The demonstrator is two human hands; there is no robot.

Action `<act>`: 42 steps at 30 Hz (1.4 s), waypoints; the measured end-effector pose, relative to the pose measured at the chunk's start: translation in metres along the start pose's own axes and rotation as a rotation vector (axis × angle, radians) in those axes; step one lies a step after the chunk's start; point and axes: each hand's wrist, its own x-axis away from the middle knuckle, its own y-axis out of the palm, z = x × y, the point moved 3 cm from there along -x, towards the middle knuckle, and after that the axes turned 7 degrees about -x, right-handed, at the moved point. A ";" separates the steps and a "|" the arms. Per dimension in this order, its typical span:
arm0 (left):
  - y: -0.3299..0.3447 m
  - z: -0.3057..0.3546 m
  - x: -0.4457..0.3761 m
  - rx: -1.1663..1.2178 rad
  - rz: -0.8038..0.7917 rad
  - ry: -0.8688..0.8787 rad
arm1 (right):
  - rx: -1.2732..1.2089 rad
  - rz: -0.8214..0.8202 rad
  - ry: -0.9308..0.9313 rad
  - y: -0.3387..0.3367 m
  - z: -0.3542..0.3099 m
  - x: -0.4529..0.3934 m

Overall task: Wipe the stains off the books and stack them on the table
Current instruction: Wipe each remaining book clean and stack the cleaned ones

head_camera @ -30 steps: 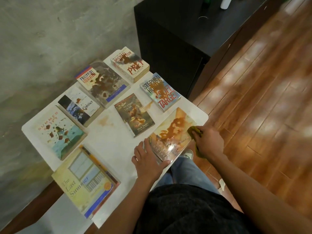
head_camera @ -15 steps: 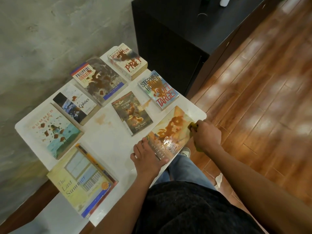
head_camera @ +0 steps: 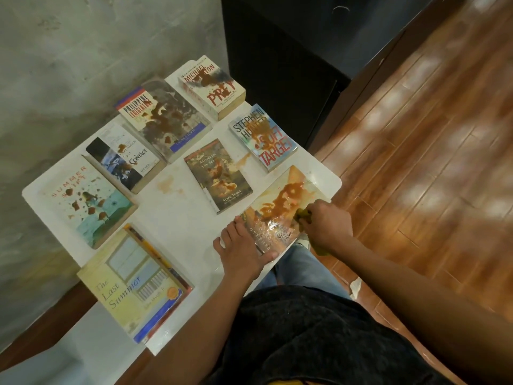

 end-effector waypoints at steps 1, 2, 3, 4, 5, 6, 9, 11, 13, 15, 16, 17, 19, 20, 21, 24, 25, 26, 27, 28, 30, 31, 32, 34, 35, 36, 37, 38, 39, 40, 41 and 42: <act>0.000 0.000 0.000 -0.009 -0.005 0.005 | 0.021 -0.014 -0.026 0.001 0.001 0.002; -0.001 0.001 0.001 -0.017 -0.009 0.008 | 0.023 -0.016 -0.018 -0.001 0.004 0.000; -0.001 0.001 0.001 -0.022 -0.011 0.009 | 0.010 -0.011 0.017 -0.004 0.008 -0.004; -0.001 0.001 0.001 -0.022 -0.012 0.010 | -0.015 -0.002 0.065 -0.008 0.012 -0.007; -0.001 0.001 0.002 -0.017 -0.011 0.006 | -0.038 0.006 0.103 -0.009 0.013 -0.008; -0.001 0.000 0.002 -0.005 -0.010 0.003 | -0.046 0.009 0.123 -0.009 0.012 -0.007; -0.001 0.000 0.003 0.027 -0.010 0.005 | -0.050 -0.044 0.079 0.002 -0.010 0.013; -0.002 0.000 0.004 0.023 -0.003 0.018 | -0.046 -0.085 0.003 0.009 -0.024 0.028; -0.003 0.000 0.005 0.028 0.002 0.029 | -0.035 -0.090 -0.023 0.011 -0.024 0.029; -0.003 -0.001 0.006 0.043 0.002 0.030 | -0.039 -0.081 0.027 0.008 -0.015 0.020; -0.004 -0.001 0.006 0.046 0.004 0.029 | -0.049 -0.066 0.061 0.004 -0.010 0.015; -0.004 -0.001 0.005 0.045 0.006 0.027 | -0.064 -0.044 0.100 0.001 -0.005 0.010; -0.005 -0.002 0.006 0.034 0.010 0.025 | -0.093 -0.026 0.141 0.001 -0.003 0.009; -0.003 -0.003 0.007 0.032 0.005 0.023 | -0.095 -0.037 0.133 0.005 -0.008 0.013; -0.003 -0.003 0.008 0.032 -0.001 0.024 | -0.097 -0.049 0.108 0.011 -0.016 0.018; -0.002 -0.002 0.010 0.026 -0.001 0.023 | -0.108 -0.102 -0.038 0.030 -0.045 0.034; -0.002 0.000 0.010 0.020 0.003 0.025 | -0.095 -0.128 -0.081 0.034 -0.051 0.036; -0.003 0.001 0.009 0.014 0.008 0.027 | -0.084 -0.139 -0.111 0.037 -0.054 0.036; -0.003 0.001 0.008 0.012 0.011 0.028 | -0.068 -0.141 -0.123 0.037 -0.053 0.035; -0.004 0.000 0.008 0.015 0.007 0.029 | -0.056 -0.131 -0.127 0.035 -0.050 0.033; -0.004 -0.001 0.007 0.019 -0.001 0.030 | -0.036 -0.088 -0.090 0.026 -0.036 0.028; -0.003 -0.002 0.007 0.019 -0.001 0.029 | -0.034 -0.068 -0.044 0.020 -0.026 0.024; -0.003 -0.002 0.007 0.021 -0.002 0.030 | -0.038 -0.052 0.002 0.015 -0.016 0.021; -0.002 -0.001 0.008 0.031 -0.010 0.036 | -0.034 -0.037 0.037 0.011 -0.007 0.017; -0.002 -0.001 0.009 0.034 -0.012 0.034 | -0.036 -0.039 0.028 0.014 -0.011 0.018; -0.001 -0.001 0.009 0.038 -0.010 0.031 | -0.048 -0.042 0.005 0.018 -0.020 0.019; -0.001 -0.001 0.009 0.045 -0.008 0.029 | -0.062 -0.053 -0.025 0.022 -0.032 0.022; -0.001 -0.002 0.008 0.053 -0.007 0.028 | -0.072 -0.073 -0.059 0.027 -0.043 0.025; 0.000 -0.003 0.008 0.061 -0.006 0.030 | -0.068 -0.098 -0.093 0.031 -0.052 0.027; 0.000 -0.004 0.008 0.071 -0.001 0.034 | -0.050 -0.120 -0.122 0.033 -0.056 0.028; 0.001 -0.005 0.008 0.079 0.005 0.039 | -0.030 -0.135 -0.137 0.033 -0.055 0.028; 0.002 -0.007 0.009 0.083 0.010 0.043 | -0.018 -0.143 -0.140 0.032 -0.051 0.028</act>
